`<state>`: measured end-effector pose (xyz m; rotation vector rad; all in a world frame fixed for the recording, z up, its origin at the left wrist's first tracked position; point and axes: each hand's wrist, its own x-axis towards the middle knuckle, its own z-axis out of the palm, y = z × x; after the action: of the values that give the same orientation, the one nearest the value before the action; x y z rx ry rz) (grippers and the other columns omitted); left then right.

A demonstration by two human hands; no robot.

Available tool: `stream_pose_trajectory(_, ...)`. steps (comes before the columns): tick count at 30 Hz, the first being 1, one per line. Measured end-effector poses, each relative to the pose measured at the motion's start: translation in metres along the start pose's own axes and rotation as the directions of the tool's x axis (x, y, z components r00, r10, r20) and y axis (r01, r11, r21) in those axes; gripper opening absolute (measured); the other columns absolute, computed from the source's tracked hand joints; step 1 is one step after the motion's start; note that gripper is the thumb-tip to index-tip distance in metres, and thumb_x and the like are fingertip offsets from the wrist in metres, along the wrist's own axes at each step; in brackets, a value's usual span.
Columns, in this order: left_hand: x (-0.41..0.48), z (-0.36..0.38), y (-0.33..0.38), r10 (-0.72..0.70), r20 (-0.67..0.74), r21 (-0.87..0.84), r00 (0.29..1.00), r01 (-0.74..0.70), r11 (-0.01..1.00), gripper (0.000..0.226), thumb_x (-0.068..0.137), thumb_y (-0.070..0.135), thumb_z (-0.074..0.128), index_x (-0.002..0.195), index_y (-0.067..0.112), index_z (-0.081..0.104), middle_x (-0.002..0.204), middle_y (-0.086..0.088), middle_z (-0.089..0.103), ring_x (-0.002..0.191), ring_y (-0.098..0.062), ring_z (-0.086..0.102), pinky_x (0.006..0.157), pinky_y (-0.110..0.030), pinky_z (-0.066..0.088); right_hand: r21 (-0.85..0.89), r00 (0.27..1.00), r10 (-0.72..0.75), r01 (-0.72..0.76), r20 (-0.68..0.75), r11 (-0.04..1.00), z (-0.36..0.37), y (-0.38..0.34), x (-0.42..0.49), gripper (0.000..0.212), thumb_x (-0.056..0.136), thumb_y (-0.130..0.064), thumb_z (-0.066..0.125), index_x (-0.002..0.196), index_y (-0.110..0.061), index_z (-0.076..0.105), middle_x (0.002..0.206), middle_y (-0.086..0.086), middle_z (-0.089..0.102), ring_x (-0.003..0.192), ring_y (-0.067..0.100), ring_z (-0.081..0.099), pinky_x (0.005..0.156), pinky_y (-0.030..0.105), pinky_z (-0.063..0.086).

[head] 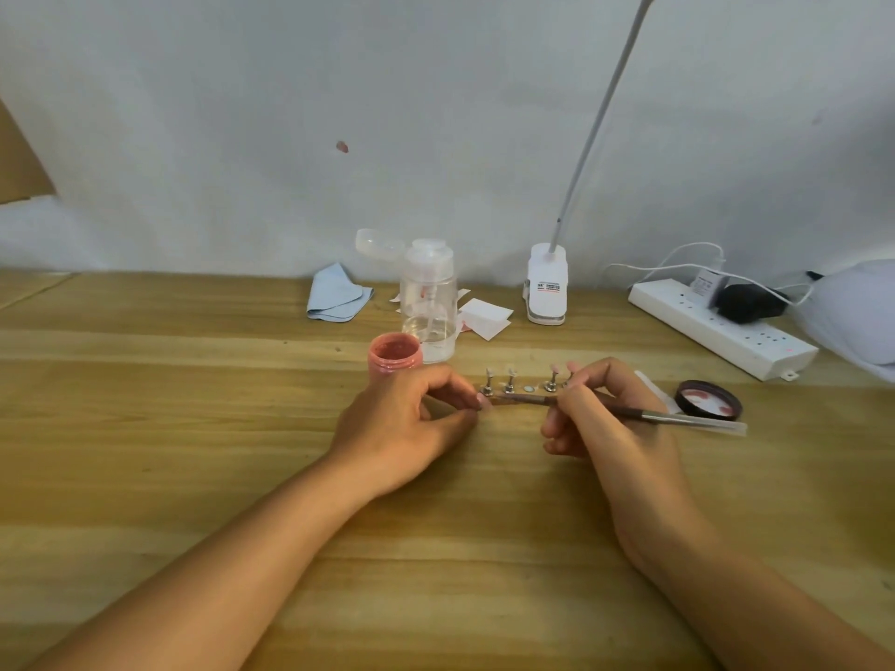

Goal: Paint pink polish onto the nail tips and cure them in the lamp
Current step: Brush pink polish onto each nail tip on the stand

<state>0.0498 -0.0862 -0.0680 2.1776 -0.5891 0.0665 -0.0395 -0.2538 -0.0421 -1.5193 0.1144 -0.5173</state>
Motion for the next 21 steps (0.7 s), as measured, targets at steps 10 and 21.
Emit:
stream_pose_trajectory(10, -0.0011, 0.0001, -0.0047, 0.019, -0.012, -0.028, 1.000, -0.019, 0.999, 0.019, 0.082, 0.034, 0.074, 0.088, 0.051, 0.065, 0.084, 0.031, 0.067, 0.049, 0.002, 0.045, 0.061, -0.025, 0.033, 0.038, 0.997, 0.040, -0.043, 0.066, 0.998, 0.0041, 0.0013, -0.0012, 0.011, 0.087, 0.005, 0.054, 0.076, 0.002, 0.050, 0.061, 0.015, 0.068, 0.052, 0.014, 0.059, 0.053, 0.020, 0.051)
stream_pose_trajectory(21, -0.0016, -0.0025, 0.0016, -0.010, -0.011, -0.002, 1.000, 0.010, 1.000, 0.019, 0.080, 0.036, 0.072, 0.087, 0.052, 0.064, 0.089, 0.037, 0.066, 0.055, 0.009, 0.051, 0.061, -0.024, 0.034, -0.044, 0.999, -0.051, 0.050, -0.008, 0.998, 0.0019, -0.0011, -0.0017, 0.013, 0.084, 0.000, 0.054, 0.080, 0.011, 0.047, 0.053, 0.009, 0.057, 0.052, 0.019, 0.050, 0.065, 0.026, 0.049)
